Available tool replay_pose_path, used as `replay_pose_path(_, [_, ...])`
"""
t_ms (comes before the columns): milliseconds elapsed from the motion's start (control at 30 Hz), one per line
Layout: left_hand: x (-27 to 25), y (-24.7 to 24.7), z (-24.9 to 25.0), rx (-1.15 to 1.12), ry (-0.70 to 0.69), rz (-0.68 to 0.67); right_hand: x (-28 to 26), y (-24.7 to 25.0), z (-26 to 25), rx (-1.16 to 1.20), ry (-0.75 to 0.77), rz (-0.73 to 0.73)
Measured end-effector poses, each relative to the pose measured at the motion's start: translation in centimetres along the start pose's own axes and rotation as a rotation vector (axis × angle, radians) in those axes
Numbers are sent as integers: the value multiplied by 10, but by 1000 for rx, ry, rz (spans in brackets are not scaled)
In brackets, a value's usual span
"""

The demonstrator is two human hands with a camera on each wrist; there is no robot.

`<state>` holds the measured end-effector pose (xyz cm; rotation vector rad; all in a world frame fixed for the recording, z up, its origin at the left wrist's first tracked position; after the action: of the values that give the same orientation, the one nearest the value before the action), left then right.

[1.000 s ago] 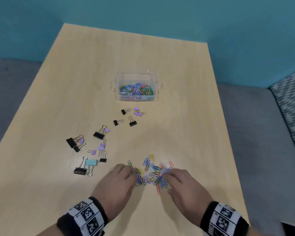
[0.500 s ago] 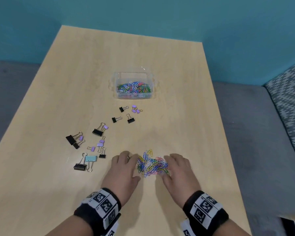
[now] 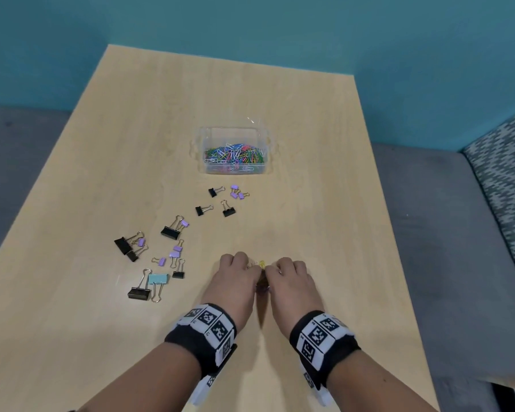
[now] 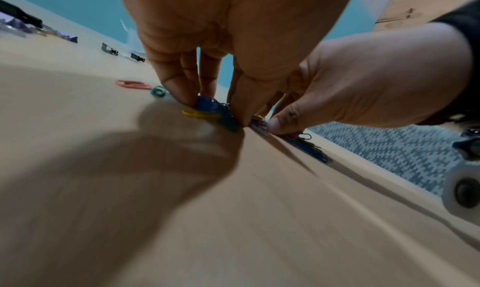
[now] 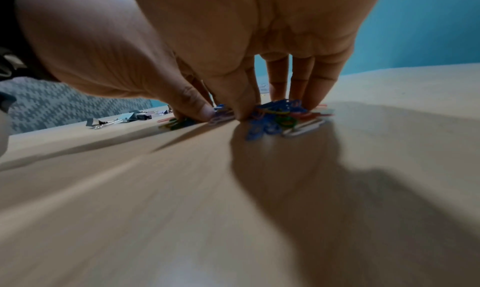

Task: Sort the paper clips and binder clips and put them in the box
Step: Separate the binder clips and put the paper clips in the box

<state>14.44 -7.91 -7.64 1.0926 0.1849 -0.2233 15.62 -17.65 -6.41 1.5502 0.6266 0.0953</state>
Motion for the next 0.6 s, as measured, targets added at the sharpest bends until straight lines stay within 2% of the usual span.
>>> replay_pose_path(200, [10, 6, 1, 34, 17, -70, 10, 5, 1, 2, 30, -102])
replay_pose_path(400, [14, 12, -2, -25, 60, -112, 13, 7, 2, 36, 54, -159])
replay_pose_path(600, [18, 14, -14, -238, 164, -92, 18, 18, 1, 70, 67, -199])
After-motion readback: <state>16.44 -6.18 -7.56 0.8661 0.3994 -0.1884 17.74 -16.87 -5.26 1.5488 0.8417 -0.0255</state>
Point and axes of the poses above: each hand's wrist, its own x-axis towards the middle knuckle, its own y-axis out of the back of the hand, z = x × y, the point moved 8 cm from there along x, towards the middle knuckle, and after that the axes turned 7 degrees about -x, right-handed, at the moved point
